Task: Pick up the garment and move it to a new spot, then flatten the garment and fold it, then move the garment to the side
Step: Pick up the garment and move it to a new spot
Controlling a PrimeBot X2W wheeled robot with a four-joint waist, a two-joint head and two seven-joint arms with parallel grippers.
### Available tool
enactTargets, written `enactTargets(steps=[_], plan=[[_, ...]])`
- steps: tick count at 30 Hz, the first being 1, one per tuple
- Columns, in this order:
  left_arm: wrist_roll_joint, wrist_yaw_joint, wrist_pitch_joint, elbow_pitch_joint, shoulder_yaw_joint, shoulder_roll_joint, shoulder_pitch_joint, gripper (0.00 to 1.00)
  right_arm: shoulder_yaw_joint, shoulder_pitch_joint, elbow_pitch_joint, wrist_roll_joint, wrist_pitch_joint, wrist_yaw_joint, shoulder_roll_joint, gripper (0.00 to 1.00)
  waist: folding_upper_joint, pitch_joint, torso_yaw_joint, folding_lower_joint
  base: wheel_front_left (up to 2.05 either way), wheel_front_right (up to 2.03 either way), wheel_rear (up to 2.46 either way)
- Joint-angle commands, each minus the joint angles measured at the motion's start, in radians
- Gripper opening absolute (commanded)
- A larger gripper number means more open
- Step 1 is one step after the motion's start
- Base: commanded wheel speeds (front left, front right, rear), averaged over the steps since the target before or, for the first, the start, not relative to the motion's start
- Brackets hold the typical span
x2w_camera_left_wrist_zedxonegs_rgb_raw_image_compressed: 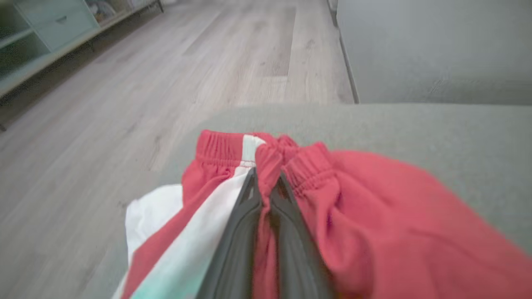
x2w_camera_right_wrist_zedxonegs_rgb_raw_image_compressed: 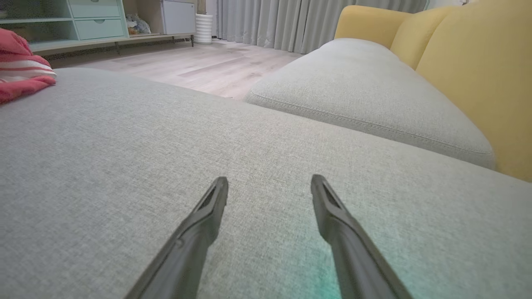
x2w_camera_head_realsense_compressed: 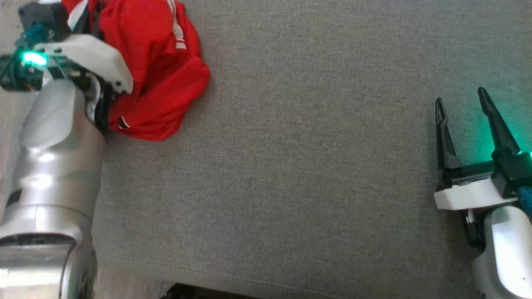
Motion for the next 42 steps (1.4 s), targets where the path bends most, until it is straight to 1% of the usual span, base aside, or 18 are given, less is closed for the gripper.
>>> enactTargets(steps=[1, 4, 5, 6, 10, 11, 14, 18, 21, 24, 26, 27, 29, 33, 37, 40, 41, 42], plan=[[0.008, -0.004, -0.031, -0.026, 0.011, 0.061, -0.047, 0.00, 0.024, -0.001, -0.011, -0.005, -0.005, -0.001, 0.005, 1.00, 0.0001, -0.019, 0.001, -0.0003, 0.00, 0.00, 0.00], [0.026, -0.010, -0.083, -0.024, -0.019, 0.069, -0.081, 0.00, 0.036, 0.000, 0.002, 0.004, -0.005, -0.001, 0.020, 1.00, 0.0001, -0.071, -0.008, -0.0003, 0.00, 0.00, 0.00], [0.038, -0.014, -0.108, -0.032, -0.043, 0.074, -0.104, 0.00, 0.047, 0.006, 0.013, 0.012, -0.005, -0.001, 0.034, 1.00, 0.0001, -0.121, -0.023, -0.0003, 0.00, 0.00, 0.00], [0.044, -0.017, -0.117, -0.038, -0.055, 0.077, -0.115, 0.00, 0.052, 0.011, 0.019, 0.017, -0.005, -0.001, 0.042, 1.00, 0.0001, -0.149, -0.034, -0.0003, 0.00, 0.00, 0.00], [0.054, -0.025, -0.124, -0.076, -0.116, 0.075, -0.160, 0.00, 0.070, 0.040, 0.039, 0.037, -0.005, -0.001, 0.068, 1.00, 0.0001, -0.265, -0.097, -0.0003, 0.00, 0.00, 0.00], [0.050, -0.026, -0.120, -0.089, -0.135, 0.072, -0.170, 0.00, 0.075, 0.047, 0.042, 0.043, -0.005, -0.001, 0.073, 1.00, 0.0001, -0.293, -0.120, -0.0003, 0.00, 0.00, 0.00], [0.011, -0.027, -0.099, -0.143, -0.240, 0.052, -0.194, 0.00, 0.084, 0.072, 0.049, 0.058, -0.005, -0.001, 0.081, 1.00, 0.0001, -0.368, -0.198, -0.0003, 0.00, 0.00, 0.00], [-0.077, -0.027, -0.066, -0.235, -0.383, 0.048, -0.227, 0.00, 0.102, 0.101, 0.050, 0.097, -0.005, -0.001, 0.084, 1.00, 0.0001, -0.440, -0.317, -0.0003, 0.00, 0.00, 0.00], [-0.145, -0.027, -0.057, -0.300, -0.472, 0.051, -0.256, 0.00, 0.122, 0.119, 0.044, 0.128, -0.005, -0.001, 0.084, 1.00, 0.0001, -0.473, -0.408, -0.0003, 0.00, 0.00, 0.00], [-0.199, -0.027, -0.078, -0.339, -0.513, 0.044, -0.283, 0.00, 0.135, 0.130, 0.037, 0.149, -0.005, -0.001, 0.085, 1.00, 0.0001, -0.483, -0.485, -0.0003, 0.00, 0.00, 0.00], [-0.226, -0.027, -0.088, -0.336, -0.526, 0.031, -0.280, 0.00, 0.141, 0.134, 0.035, 0.161, -0.005, -0.001, 0.085, 1.00, 0.0001, -0.483, -0.528, -0.0003, 0.00, 0.00, 0.00], [-0.226, -0.027, -0.088, -0.336, -0.526, 0.031, -0.280, 0.00, 0.141, 0.134, 0.035, 0.161, -0.005, -0.001, 0.085, 1.00, 0.0001, -0.483, -0.528, -0.0003, 0.00, 0.00, 0.00], [-0.244, -0.027, -0.096, -0.323, -0.548, 0.013, -0.258, 0.00, 0.150, 0.135, 0.028, 0.174, -0.005, -0.001, 0.085, 1.00, 0.0001, -0.475, -0.560, -0.0003, 0.00, 0.00, 0.00], [-0.269, -0.027, -0.152, -0.284, -0.616, -0.026, -0.148, 0.00, 0.170, 0.128, 0.008, 0.197, -0.005, -0.001, 0.085, 1.00, 0.0001, -0.430, -0.588, -0.0003, 0.00, 0.00, 0.00], [-0.277, -0.025, -0.221, -0.207, -0.667, -0.057, 0.058, 0.00, 0.177, 0.128, 0.009, 0.209, -0.005, -0.001, 0.085, 1.00, 0.0001, -0.396, -0.586, -0.0003, 0.00, 0.00, 0.00], [-0.274, 0.003, -0.240, -0.158, -0.690, -0.069, 0.226, 0.00, 0.165, 0.130, 0.014, 0.206, -0.005, -0.001, 0.085, 1.00, 0.0001, -0.381, -0.570, -0.0003, 0.00, 0.00, 0.00], [-0.283, 0.016, -0.243, -0.149, -0.683, -0.072, 0.280, 0.45, 0.159, 0.132, 0.016, 0.205, -0.005, -0.001, 0.085, 1.00, 0.0001, -0.380, -0.563, -0.0003, 0.00, 0.00, 0.00], [-0.286, 0.037, -0.244, -0.167, -0.666, -0.072, 0.327, 0.75, 0.153, 0.136, 0.017, 0.202, -0.005, -0.001, 0.085, 1.00, 0.0001, -0.380, -0.552, -0.0003, 0.00, 0.00, 0.00]])
